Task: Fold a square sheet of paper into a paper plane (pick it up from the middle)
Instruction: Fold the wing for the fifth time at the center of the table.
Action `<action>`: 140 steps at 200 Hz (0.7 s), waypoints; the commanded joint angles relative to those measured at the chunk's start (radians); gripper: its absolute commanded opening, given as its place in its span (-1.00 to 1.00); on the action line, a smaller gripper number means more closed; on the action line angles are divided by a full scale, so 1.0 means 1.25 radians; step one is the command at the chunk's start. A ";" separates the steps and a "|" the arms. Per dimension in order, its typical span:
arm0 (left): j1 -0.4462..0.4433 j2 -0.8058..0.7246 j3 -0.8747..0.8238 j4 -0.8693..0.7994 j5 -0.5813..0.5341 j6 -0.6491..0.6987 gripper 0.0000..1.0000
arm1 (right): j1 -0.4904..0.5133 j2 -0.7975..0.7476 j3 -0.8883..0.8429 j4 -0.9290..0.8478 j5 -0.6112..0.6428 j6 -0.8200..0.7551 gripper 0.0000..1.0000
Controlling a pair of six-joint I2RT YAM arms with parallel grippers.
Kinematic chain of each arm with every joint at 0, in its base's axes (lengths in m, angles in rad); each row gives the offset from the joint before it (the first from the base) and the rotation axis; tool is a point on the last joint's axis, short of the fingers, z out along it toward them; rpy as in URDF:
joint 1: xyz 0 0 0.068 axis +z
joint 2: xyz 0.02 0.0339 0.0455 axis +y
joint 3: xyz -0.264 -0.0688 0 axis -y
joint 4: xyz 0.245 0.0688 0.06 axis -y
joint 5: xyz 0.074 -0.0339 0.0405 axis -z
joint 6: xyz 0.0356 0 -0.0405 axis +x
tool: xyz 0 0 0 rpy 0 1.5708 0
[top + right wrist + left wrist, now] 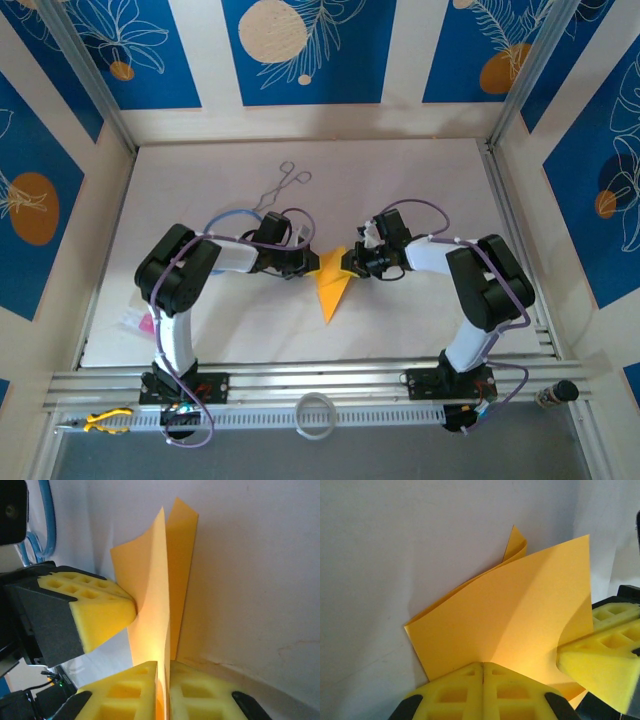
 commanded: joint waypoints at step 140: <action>-0.053 -0.040 0.012 0.015 -0.002 -0.112 -0.79 | 0.050 -0.124 -0.140 0.097 0.171 0.402 -0.95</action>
